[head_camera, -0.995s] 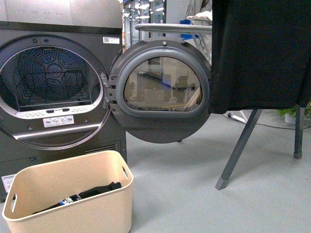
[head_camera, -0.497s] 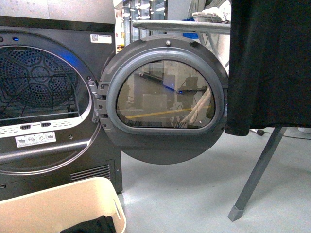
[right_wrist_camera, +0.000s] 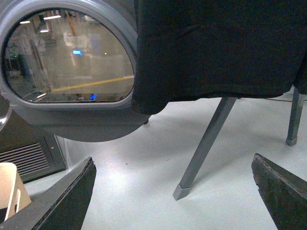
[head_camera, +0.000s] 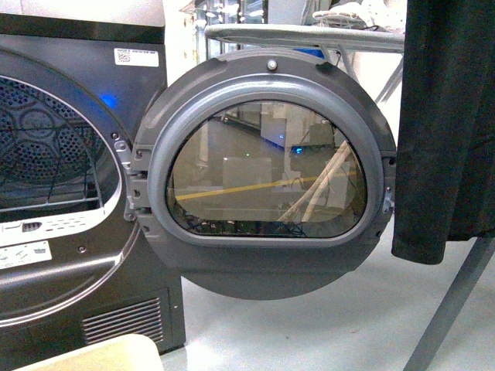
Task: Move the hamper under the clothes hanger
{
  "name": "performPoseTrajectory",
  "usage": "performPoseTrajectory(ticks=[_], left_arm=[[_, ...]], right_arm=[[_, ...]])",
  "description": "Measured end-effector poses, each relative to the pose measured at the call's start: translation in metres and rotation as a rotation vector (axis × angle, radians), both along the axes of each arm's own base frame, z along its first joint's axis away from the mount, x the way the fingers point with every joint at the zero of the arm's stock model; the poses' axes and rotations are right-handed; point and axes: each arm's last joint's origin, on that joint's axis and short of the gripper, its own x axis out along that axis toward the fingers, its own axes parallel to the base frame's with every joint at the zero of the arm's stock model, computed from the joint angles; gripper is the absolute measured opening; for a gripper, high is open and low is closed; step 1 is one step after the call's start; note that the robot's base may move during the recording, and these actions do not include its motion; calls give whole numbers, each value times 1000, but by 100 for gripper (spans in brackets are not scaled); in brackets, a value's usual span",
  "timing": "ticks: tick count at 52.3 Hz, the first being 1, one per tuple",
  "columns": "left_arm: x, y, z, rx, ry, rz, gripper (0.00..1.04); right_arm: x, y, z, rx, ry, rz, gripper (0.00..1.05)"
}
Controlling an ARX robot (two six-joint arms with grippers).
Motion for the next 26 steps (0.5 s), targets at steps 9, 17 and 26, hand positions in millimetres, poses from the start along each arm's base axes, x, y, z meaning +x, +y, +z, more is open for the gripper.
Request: performPoseTrajectory(ticks=[9, 17, 26], left_arm=[[0, 0, 0, 0, 3, -6, 98], [0, 0, 0, 0, 3, 0, 98], [0, 0, 0, 0, 0, 0, 98]], right_arm=[[0, 0, 0, 0, 0, -10, 97], [0, 0, 0, 0, 0, -6, 97], [0, 0, 0, 0, 0, -2, 97]])
